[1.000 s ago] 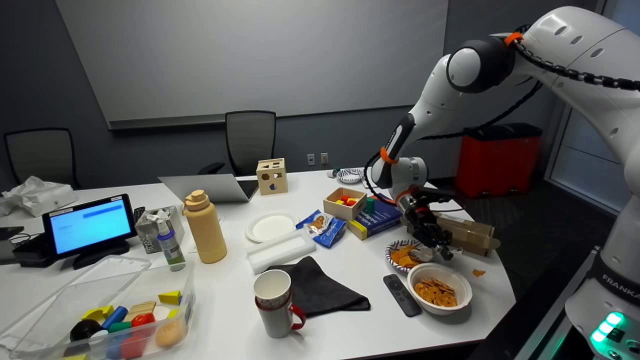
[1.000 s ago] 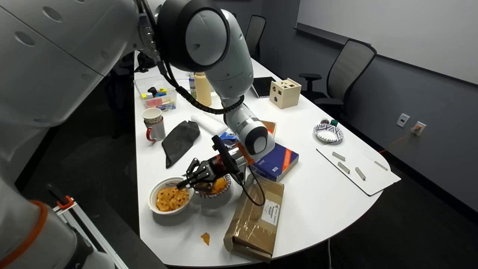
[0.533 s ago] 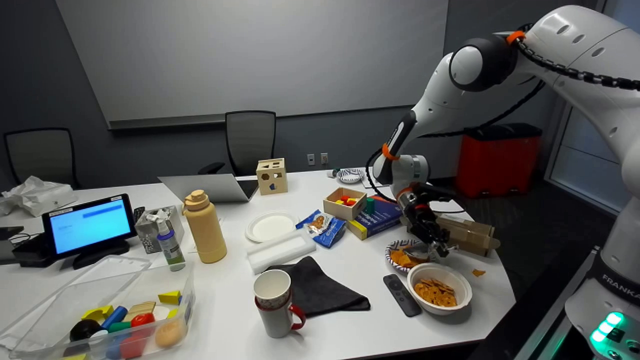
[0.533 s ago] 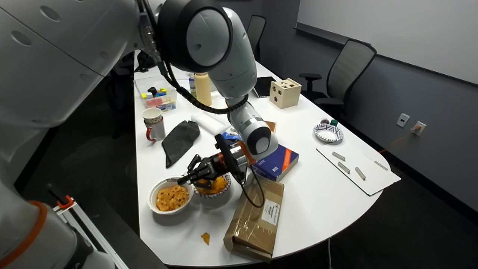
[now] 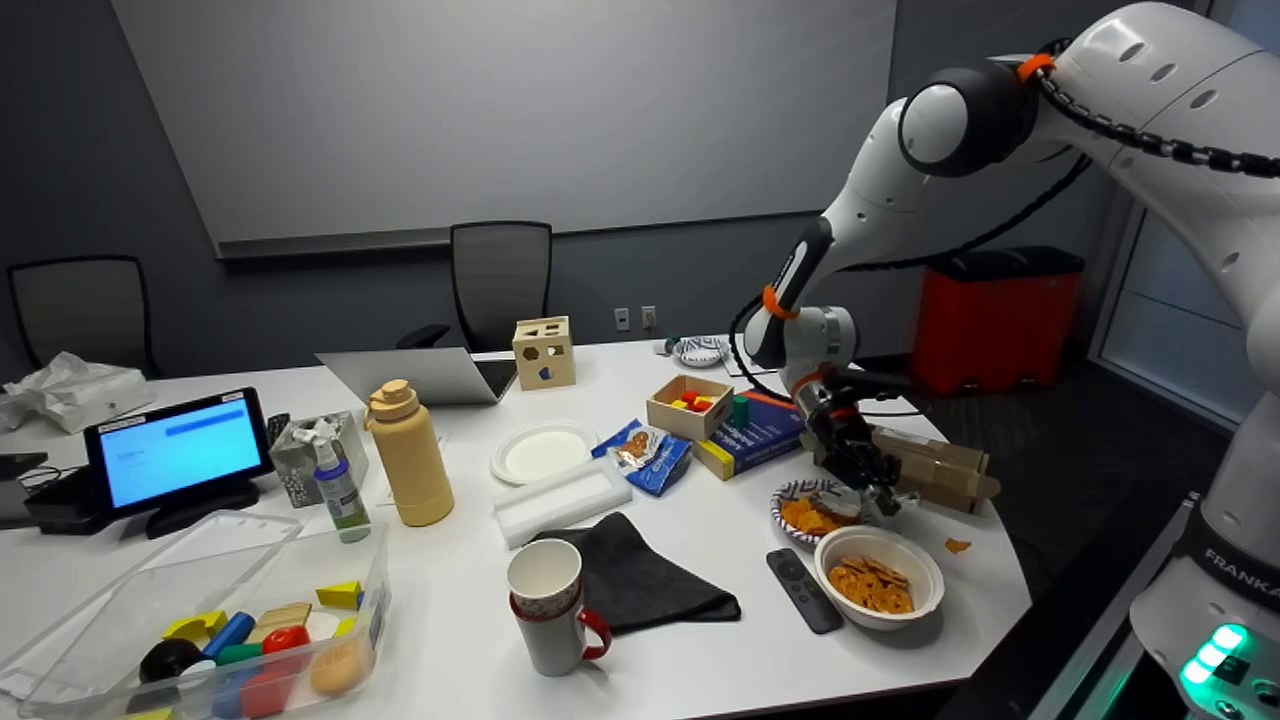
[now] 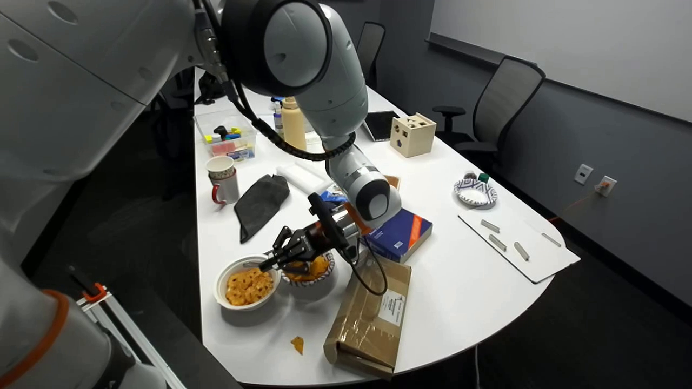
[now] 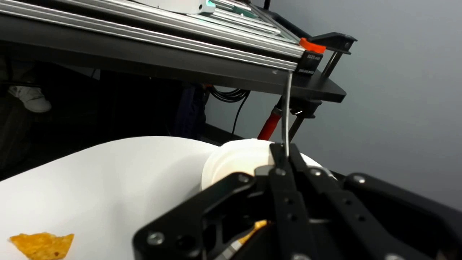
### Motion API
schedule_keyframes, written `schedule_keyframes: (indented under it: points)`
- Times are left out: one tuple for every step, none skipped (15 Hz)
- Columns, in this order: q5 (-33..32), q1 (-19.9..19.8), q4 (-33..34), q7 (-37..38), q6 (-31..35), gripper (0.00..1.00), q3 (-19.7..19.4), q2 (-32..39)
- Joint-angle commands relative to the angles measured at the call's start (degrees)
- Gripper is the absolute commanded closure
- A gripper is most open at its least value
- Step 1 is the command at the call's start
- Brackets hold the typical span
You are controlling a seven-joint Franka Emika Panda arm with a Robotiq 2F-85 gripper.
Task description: Pick up the spatula and scoop some chips from the white and purple bowl
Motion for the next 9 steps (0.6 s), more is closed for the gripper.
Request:
schedule_keyframes:
  points:
    - [-1.1, 0.7, 0.9, 2.0, -3.0, 0.99, 0.0, 3.1]
    - [-1.1, 0.6, 1.6, 2.0, -4.3, 0.99, 0.2, 4.4]
    - [-1.0, 0.6, 1.8, 2.1, -5.2, 0.99, 0.3, 5.2]
    - [-0.9, 0.4, 2.4, 1.9, -7.0, 0.99, 0.5, 6.2]
    - [-0.7, 0.3, 2.6, 1.4, -8.0, 0.99, 0.6, 6.7]
    - [-0.4, 0.0, 2.9, 0.5, -8.7, 0.99, 0.9, 7.1]
    - [0.0, -0.3, 3.0, -0.4, -8.9, 0.99, 1.2, 7.2]
    - [0.5, -0.6, 2.6, -1.5, -8.6, 0.99, 1.4, 6.7]
    - [0.8, -0.9, 2.4, -2.5, -7.9, 0.99, 1.6, 6.5]
